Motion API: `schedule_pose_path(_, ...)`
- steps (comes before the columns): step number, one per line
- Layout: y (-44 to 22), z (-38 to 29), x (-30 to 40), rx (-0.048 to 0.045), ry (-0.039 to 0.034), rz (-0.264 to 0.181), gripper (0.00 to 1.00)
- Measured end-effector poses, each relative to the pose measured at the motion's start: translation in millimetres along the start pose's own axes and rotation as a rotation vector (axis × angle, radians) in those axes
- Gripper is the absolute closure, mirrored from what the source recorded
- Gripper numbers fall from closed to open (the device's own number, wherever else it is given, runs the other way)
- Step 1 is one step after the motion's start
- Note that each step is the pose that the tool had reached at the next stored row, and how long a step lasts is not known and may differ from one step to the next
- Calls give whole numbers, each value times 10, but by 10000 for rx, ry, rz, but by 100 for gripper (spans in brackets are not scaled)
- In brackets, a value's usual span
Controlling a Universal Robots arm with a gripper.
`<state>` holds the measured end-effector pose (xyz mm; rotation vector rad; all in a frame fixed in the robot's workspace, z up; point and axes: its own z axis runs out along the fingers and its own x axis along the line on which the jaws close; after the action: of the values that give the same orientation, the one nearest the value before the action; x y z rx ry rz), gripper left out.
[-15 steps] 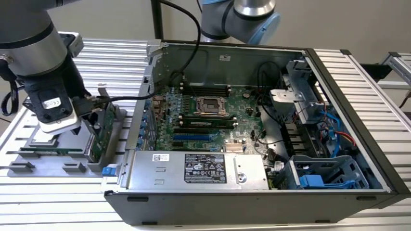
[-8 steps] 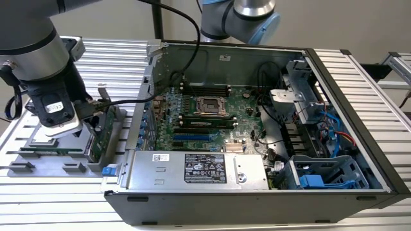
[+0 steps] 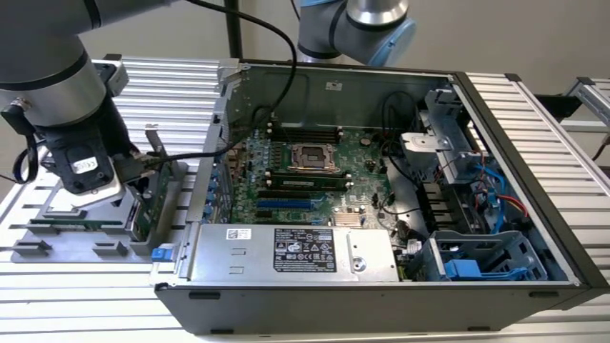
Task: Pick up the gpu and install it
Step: 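Pick up the gpu and move the gpu toward the slot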
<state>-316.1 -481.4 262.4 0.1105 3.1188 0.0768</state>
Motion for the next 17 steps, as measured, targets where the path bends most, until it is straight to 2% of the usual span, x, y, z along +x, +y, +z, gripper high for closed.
schedule_pose_path(10, -5, 96, 2, 0, 0, 0, 0)
schedule_pose_path(17, -6, 111, 7, -2, -2, 0, 0)
